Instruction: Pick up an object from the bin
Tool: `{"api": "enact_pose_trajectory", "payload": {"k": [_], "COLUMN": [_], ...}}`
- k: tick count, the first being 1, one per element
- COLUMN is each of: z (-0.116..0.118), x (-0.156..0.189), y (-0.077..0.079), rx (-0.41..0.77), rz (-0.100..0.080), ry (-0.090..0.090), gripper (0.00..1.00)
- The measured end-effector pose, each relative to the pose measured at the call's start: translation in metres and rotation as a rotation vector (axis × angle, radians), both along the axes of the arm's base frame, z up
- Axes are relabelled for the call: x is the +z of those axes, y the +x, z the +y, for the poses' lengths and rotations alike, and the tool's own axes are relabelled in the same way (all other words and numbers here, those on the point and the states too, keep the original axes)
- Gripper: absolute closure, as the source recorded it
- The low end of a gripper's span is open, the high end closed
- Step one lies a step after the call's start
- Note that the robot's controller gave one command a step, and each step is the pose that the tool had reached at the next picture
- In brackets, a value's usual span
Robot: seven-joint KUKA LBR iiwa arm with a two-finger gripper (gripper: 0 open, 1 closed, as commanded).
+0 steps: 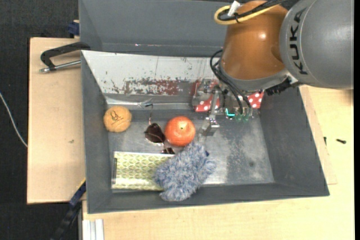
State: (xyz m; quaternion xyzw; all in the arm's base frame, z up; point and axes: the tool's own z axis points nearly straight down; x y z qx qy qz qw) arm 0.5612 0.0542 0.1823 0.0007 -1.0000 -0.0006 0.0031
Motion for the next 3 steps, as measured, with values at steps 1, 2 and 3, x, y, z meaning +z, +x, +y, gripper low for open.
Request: {"api": "enact_pose_trajectory", "payload": {"k": [1, 2, 3], "z": [0.006, 0.029, 0.029], "x": [-0.019, -0.096, -0.096], "y": [0.006, 0.019, 0.019], "rx": [0.056, 0.25, 0.25], "rz": [-0.015, -0.013, -0.013], "ry": [0.0, -0.004, -0.003], "gripper": [0.0, 1.0, 1.0]}}
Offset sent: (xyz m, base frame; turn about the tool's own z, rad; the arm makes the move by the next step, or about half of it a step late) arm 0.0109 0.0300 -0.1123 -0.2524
